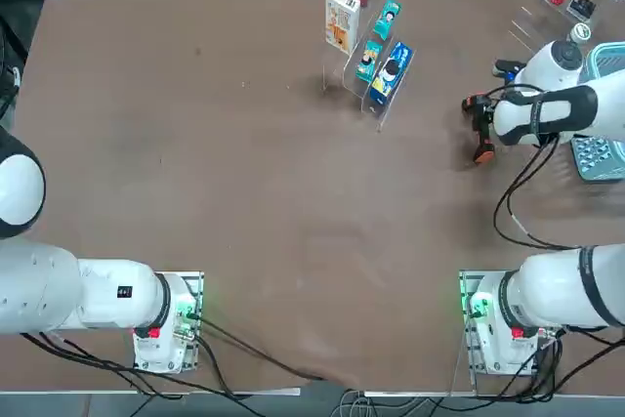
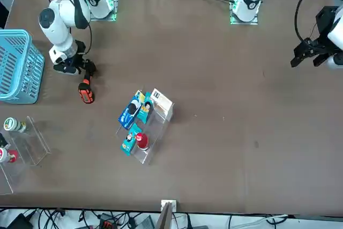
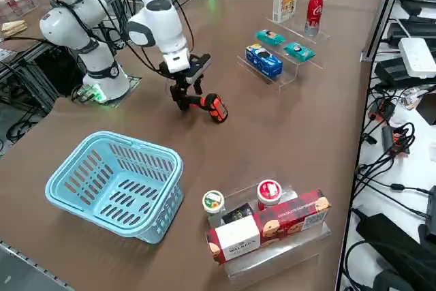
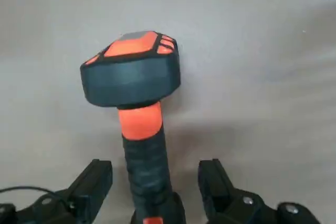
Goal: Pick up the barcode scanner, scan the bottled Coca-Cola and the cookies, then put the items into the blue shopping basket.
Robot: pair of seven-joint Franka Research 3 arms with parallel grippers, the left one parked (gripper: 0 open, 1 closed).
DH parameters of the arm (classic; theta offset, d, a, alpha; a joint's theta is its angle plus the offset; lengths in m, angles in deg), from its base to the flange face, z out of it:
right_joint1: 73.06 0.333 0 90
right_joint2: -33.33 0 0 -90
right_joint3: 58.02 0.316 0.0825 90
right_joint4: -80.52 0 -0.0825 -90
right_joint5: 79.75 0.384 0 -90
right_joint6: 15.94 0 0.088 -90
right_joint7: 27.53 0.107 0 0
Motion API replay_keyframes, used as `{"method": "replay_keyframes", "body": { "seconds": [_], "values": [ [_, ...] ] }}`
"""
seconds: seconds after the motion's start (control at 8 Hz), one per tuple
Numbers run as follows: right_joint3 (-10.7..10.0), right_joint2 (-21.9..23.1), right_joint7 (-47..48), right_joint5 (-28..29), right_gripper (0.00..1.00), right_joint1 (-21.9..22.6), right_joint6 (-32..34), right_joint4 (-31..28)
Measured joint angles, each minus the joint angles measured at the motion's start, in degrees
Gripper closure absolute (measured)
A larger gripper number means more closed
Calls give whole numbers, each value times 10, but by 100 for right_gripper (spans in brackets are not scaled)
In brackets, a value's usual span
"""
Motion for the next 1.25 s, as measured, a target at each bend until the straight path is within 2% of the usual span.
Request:
{"method": "replay_keyframes", "body": {
  "seconds": [0.12,0.38,0.62,1.0,1.12,1.25],
  "values": [
    [0,-13,-1,0,1,0,-11,3],
    [1,-26,-1,0,17,0,-17,8],
    [2,-29,-2,0,57,0,-17,14],
    [3,-28,-10,0,57,1,-12,40],
    [6,-19,-17,-2,57,3,10,58],
    [8,-1,-31,-2,57,8,75,90]
  ]
}}
